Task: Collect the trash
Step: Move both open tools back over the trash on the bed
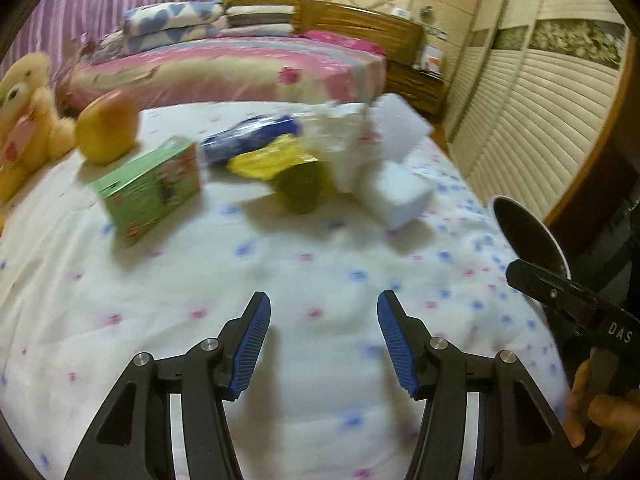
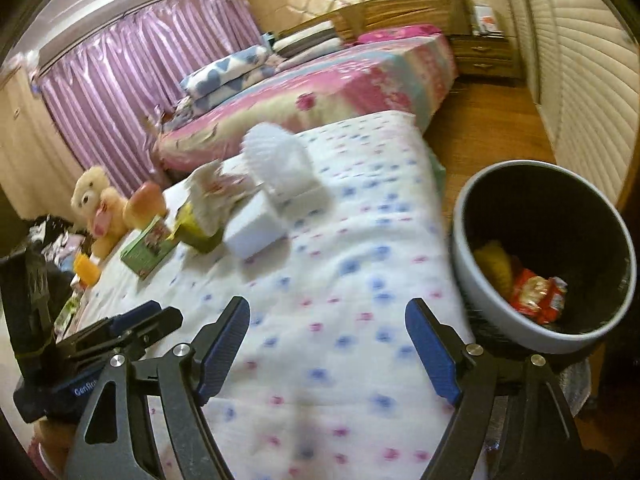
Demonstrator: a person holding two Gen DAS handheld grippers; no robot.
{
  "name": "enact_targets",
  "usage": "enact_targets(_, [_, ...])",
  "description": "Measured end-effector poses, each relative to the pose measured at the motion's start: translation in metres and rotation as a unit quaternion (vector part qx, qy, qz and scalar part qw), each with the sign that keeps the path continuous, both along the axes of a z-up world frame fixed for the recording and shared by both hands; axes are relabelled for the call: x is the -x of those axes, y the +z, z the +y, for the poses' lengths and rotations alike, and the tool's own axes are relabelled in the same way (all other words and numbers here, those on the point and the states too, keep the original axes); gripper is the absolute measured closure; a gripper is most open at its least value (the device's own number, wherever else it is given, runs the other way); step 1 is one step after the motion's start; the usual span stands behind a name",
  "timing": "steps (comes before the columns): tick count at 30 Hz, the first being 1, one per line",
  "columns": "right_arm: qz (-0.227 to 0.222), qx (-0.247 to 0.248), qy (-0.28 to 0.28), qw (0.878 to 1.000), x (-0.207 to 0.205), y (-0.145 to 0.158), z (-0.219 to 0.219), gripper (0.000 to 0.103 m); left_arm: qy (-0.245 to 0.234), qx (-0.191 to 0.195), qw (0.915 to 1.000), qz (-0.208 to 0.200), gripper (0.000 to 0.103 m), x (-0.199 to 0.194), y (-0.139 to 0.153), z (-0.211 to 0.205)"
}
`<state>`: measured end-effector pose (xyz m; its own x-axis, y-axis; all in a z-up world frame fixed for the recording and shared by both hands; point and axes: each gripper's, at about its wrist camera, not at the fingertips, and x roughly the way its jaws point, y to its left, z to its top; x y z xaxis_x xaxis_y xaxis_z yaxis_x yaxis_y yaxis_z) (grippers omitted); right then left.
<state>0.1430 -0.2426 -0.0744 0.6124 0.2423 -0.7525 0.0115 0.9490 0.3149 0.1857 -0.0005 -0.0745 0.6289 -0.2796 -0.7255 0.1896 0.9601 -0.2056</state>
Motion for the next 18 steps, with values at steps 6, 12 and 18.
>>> enact_targets(6, [0.004,0.001,0.022,1.0,-0.014,-0.007,0.023,0.021,0.033,0.001,0.9994,0.007,0.048,-0.004,-0.003,0.033])
enact_targets(12, [0.005,0.009,0.039,0.999,-0.03,-0.01,0.039,0.021,0.059,0.003,0.9982,0.012,0.045,-0.012,-0.004,0.059])
enact_targets(18, [0.01,0.012,0.044,0.999,-0.044,-0.015,0.049,0.021,0.078,0.0,0.9968,0.015,0.045,-0.027,-0.006,0.081])
